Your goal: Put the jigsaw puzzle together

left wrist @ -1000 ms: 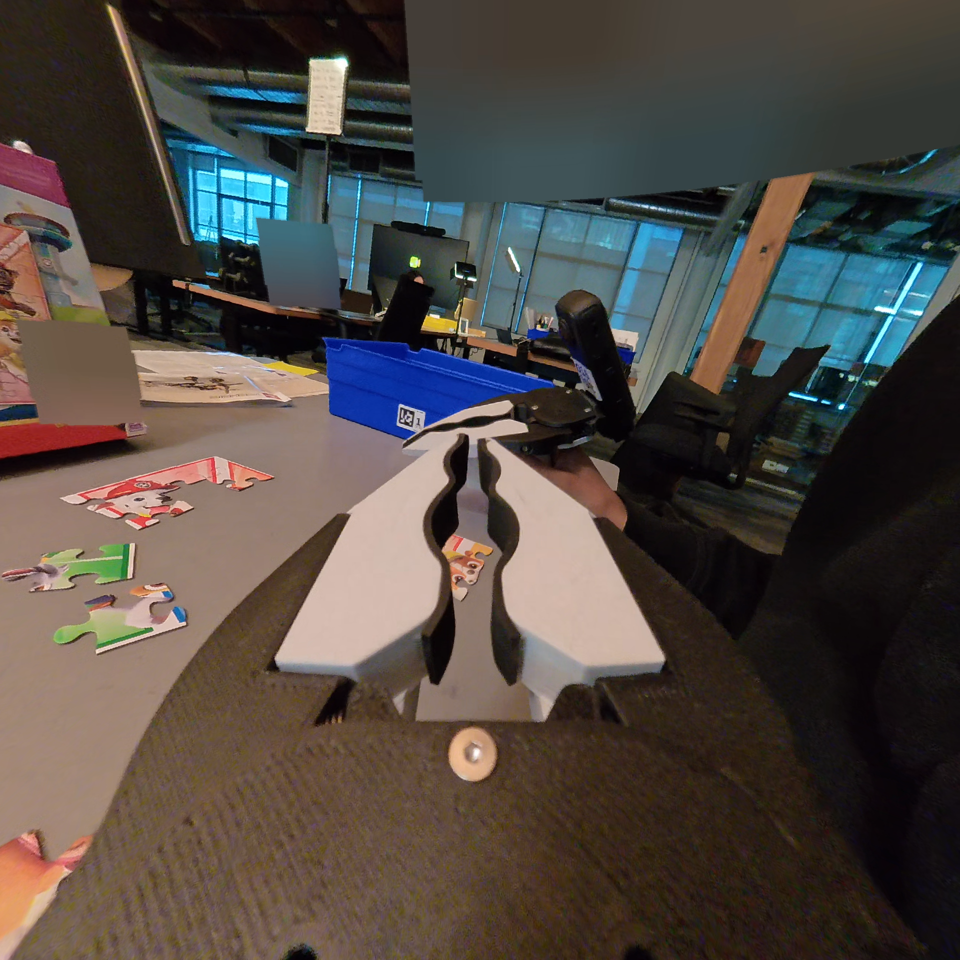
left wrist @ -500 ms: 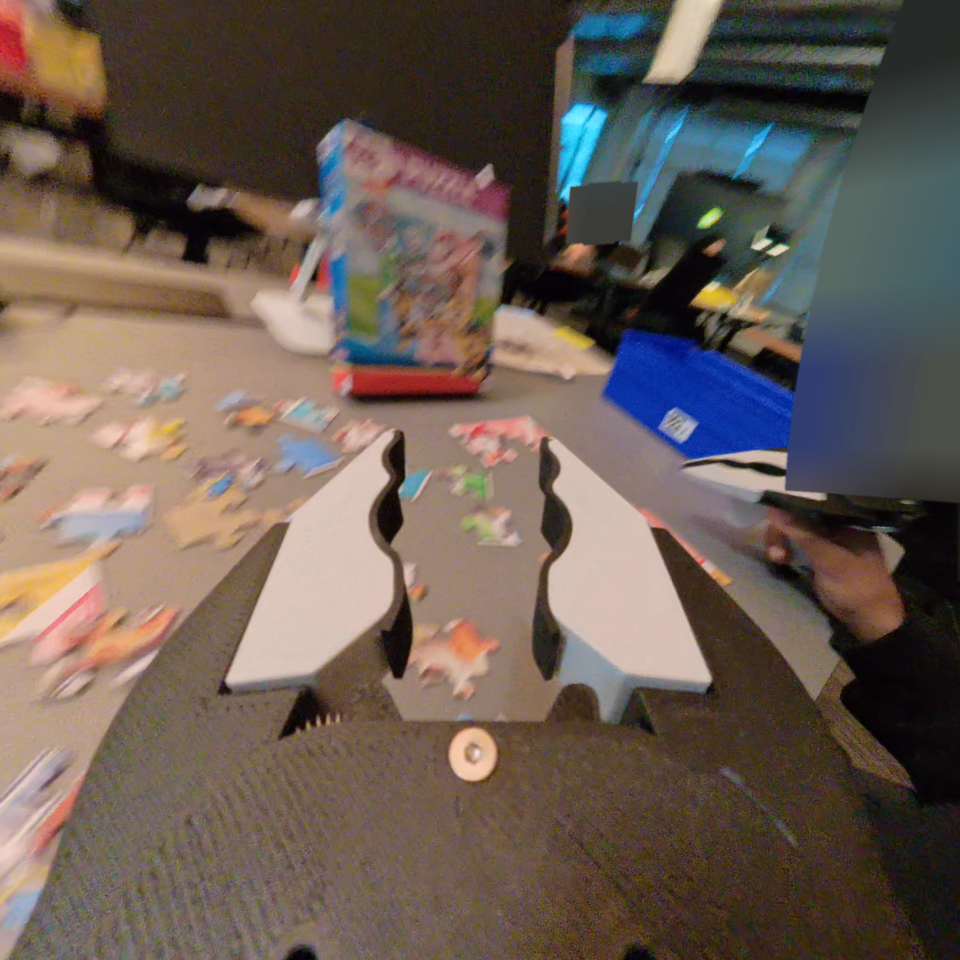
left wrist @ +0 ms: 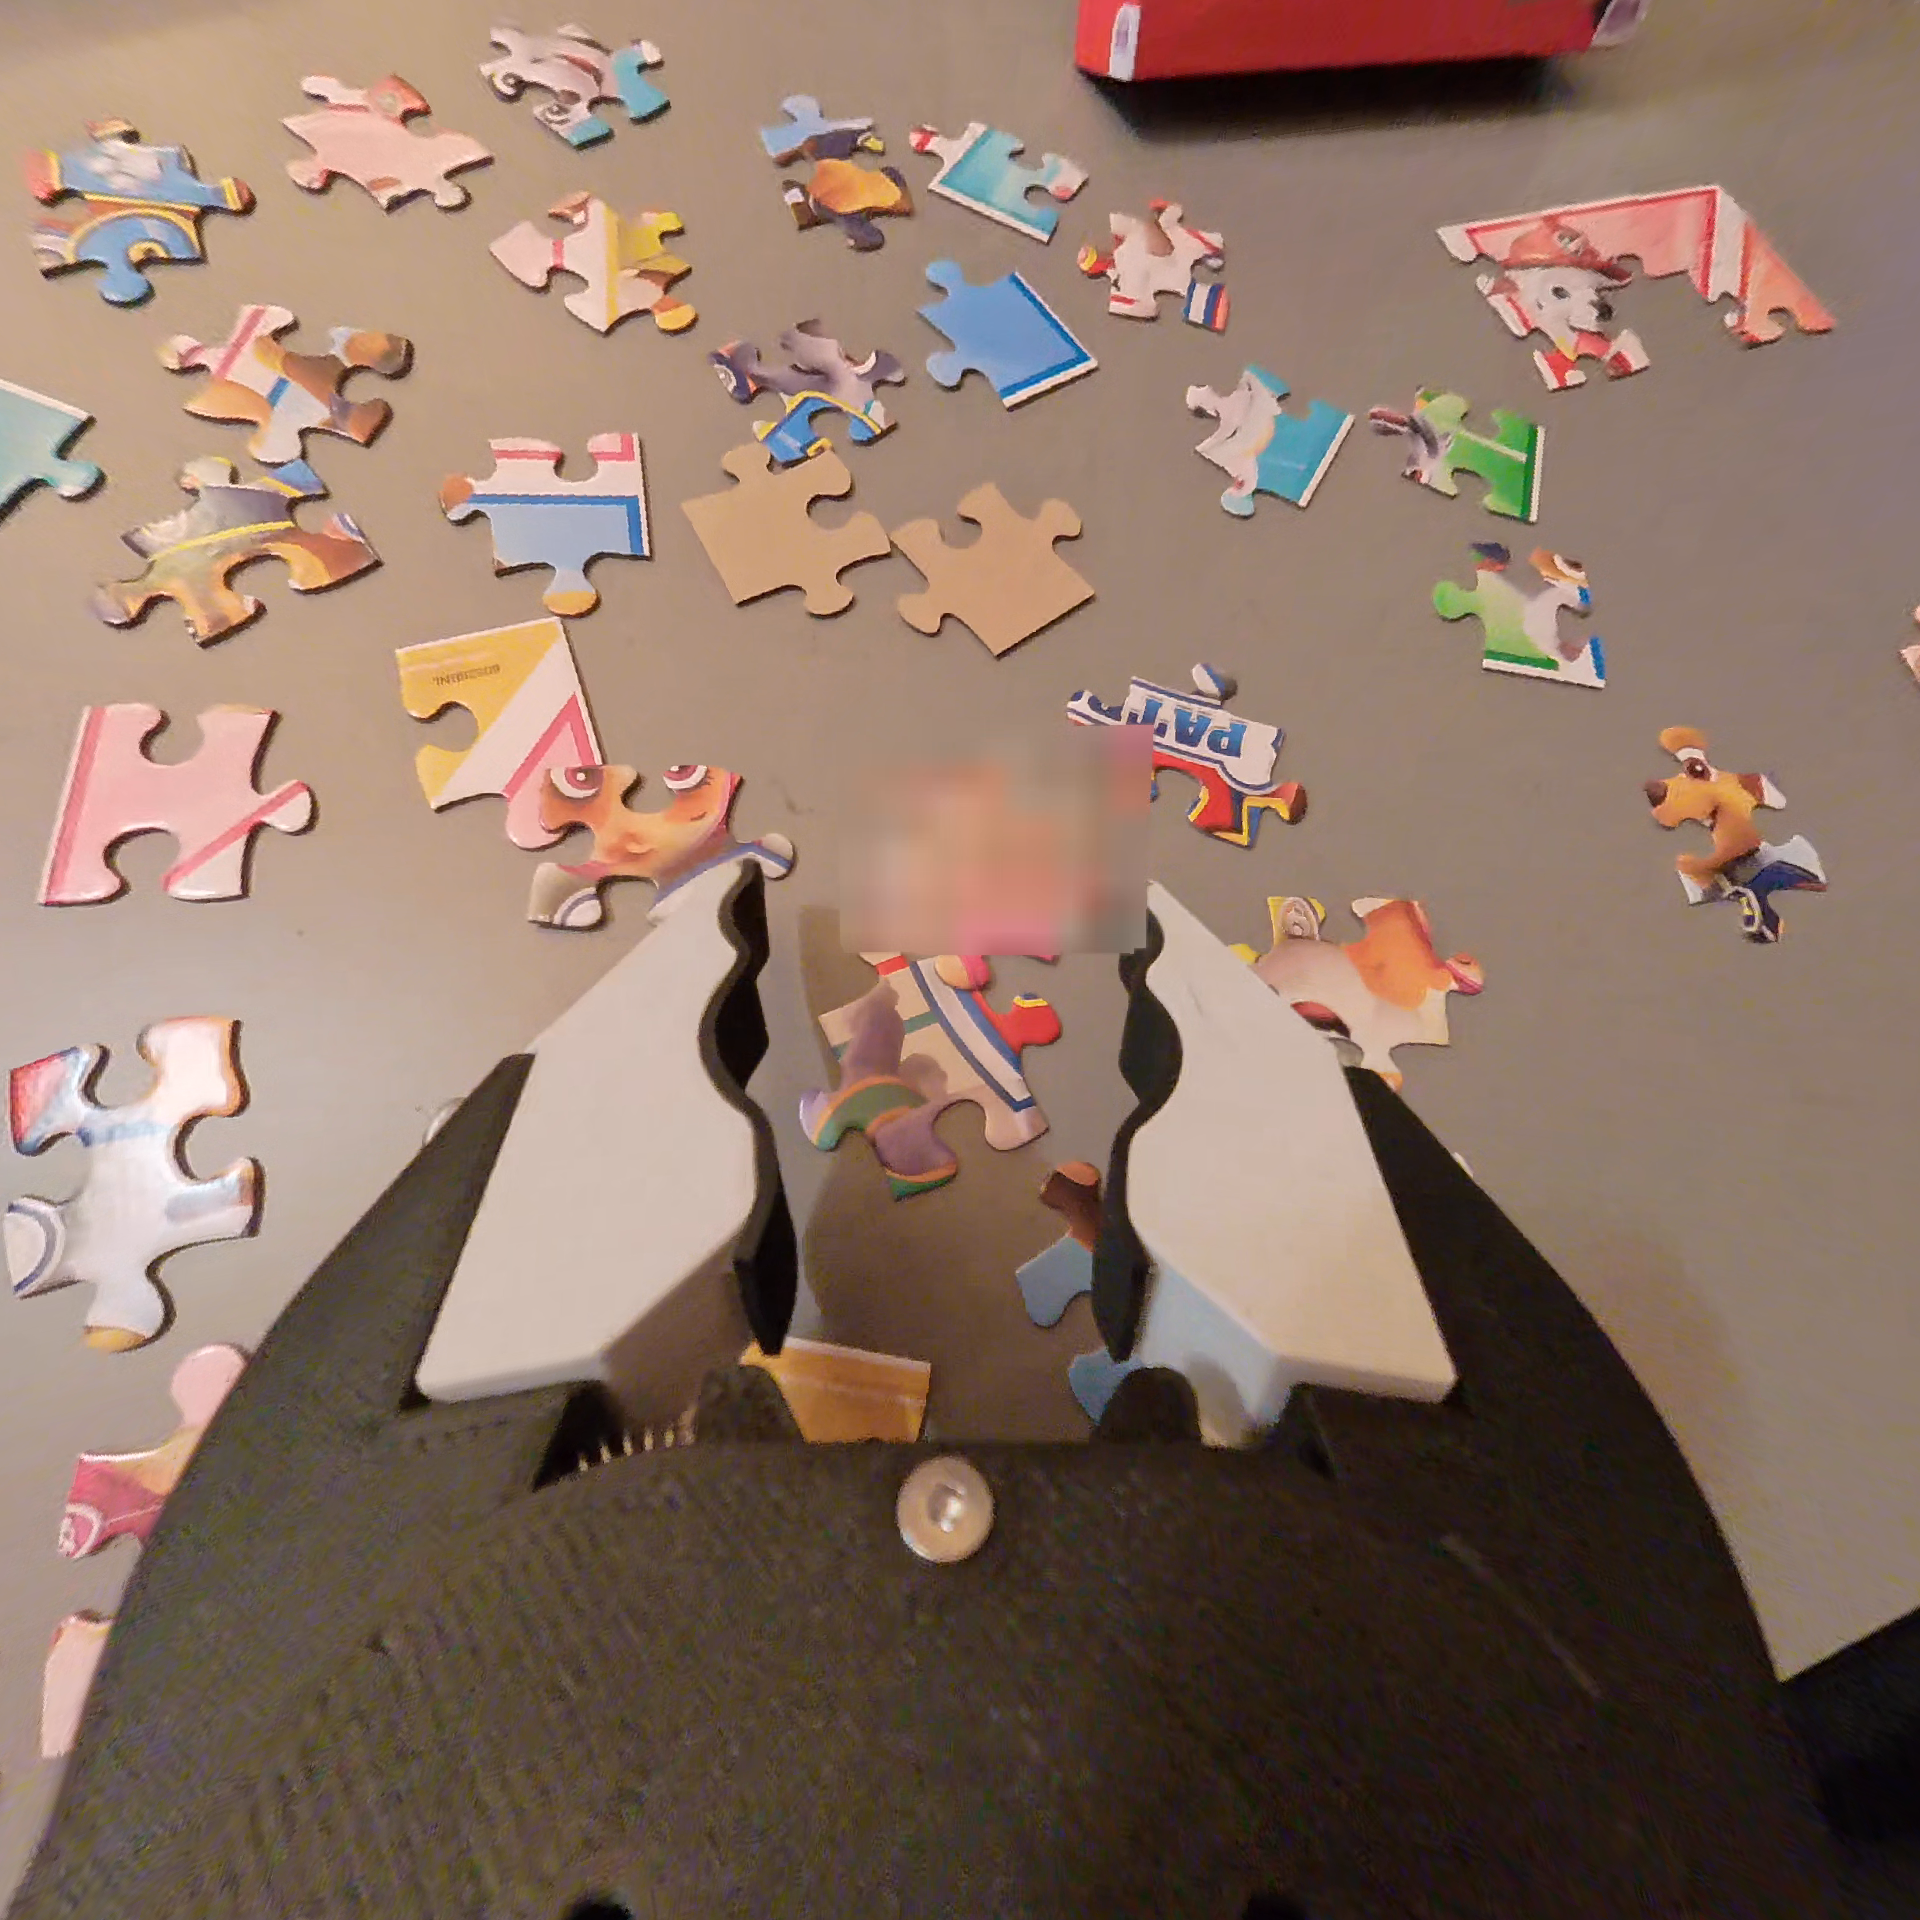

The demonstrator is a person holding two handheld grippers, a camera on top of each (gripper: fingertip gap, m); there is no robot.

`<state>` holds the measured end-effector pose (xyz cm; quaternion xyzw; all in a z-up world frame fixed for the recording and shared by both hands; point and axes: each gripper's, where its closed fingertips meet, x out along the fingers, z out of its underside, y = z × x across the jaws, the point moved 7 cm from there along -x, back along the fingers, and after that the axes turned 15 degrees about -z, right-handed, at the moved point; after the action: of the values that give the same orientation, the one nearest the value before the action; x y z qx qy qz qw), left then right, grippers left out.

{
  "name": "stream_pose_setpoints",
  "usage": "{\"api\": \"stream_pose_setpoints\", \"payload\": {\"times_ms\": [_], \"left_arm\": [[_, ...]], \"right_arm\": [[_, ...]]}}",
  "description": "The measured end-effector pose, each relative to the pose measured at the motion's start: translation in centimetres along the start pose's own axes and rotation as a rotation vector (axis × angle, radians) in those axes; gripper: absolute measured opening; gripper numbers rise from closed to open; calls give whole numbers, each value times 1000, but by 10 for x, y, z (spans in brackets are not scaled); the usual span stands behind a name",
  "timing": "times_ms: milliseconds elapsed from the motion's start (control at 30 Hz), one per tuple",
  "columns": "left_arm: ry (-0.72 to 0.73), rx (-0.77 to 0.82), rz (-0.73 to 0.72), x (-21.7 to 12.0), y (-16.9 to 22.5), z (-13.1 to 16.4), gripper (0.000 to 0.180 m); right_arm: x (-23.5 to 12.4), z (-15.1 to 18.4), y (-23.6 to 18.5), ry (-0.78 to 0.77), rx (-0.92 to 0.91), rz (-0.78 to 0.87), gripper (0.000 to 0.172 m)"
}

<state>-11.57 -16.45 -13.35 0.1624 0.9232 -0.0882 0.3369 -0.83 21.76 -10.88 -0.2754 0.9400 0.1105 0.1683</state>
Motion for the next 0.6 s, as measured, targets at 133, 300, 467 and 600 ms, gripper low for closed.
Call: {"api": "stream_pose_setpoints", "payload": {"times_ms": [133,300,467,600], "left_arm": [[-38,7,-9,4,-2,4,58],[-65,23,-13,6,-1,6,52],[-68,35,-12,7,0,7,44],[-67,40,4,6,1,7,37]], "right_arm": [[0,0,0,3,-3,-1,1],[0,0,-1,-2,-4,-1,1],[1,0,-1,-4,-5,-1,1],[1,0,-1,-7,-9,1,1]]}}
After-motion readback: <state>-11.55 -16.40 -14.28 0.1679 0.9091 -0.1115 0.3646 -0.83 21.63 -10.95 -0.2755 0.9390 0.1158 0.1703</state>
